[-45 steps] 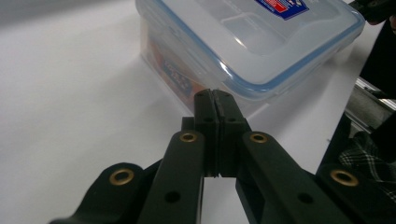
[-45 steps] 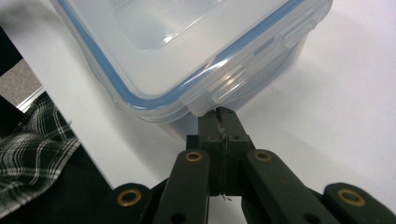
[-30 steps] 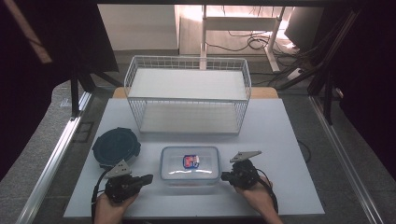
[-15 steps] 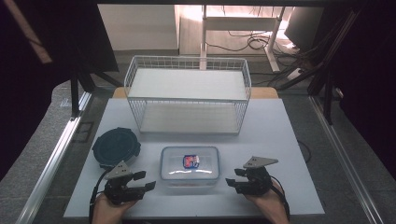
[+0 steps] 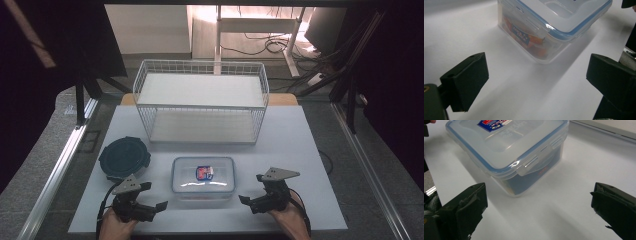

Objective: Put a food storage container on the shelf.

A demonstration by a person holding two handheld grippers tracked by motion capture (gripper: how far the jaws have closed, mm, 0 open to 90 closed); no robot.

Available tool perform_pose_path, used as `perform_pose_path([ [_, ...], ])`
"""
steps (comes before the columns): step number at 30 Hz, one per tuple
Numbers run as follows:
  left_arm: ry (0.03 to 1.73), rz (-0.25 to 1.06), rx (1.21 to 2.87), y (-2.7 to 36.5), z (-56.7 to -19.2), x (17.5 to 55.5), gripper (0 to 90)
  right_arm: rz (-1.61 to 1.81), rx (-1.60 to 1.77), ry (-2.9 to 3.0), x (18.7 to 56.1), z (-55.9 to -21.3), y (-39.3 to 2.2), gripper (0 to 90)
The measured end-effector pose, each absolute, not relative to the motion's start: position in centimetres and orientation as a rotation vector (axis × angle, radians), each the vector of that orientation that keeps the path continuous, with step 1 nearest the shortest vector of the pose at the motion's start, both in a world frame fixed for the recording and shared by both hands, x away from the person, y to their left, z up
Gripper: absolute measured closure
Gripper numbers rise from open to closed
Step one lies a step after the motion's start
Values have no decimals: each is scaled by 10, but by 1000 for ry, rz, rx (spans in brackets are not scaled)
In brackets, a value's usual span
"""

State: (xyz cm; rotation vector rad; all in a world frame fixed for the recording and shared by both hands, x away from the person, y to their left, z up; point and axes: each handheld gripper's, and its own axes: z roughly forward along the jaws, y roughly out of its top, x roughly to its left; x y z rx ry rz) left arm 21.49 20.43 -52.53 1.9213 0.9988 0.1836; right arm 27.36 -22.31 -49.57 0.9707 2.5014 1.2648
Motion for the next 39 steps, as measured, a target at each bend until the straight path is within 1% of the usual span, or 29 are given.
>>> perform_pose_path([
  [7,977,151,1904,202,-526,217,34,1270,937,2495,274,-493,-216,0],
  [13,961,149,1929,195,-523,222,35,1292,936,2490,275,-491,-212,0],
  [17,979,156,1937,192,-518,234,45,1313,952,2493,279,-488,-208,0],
  [22,986,114,1903,189,-511,244,39,1325,952,2501,286,-484,-199,0],
  [27,984,112,1953,177,-504,257,37,1315,981,2520,293,-481,-193,0],
  [28,1003,89,1979,172,-502,264,48,1298,1004,2523,298,-480,-189,0],
  [29,1003,89,1979,172,-502,264,48,1295,1015,2532,300,-480,-187,0],
  [34,997,20,1996,160,-497,288,42,1248,1059,2620,314,-481,-174,0],
  [35,1005,28,2005,157,-498,291,15,1236,1064,2636,317,-482,-170,1],
  [37,1012,40,2014,157,-498,293,11,1224,1069,2652,319,-484,-167,1],
  [39,1036,-54,2004,158,-507,301,11,1212,1121,2697,327,-490,-161,0],
])
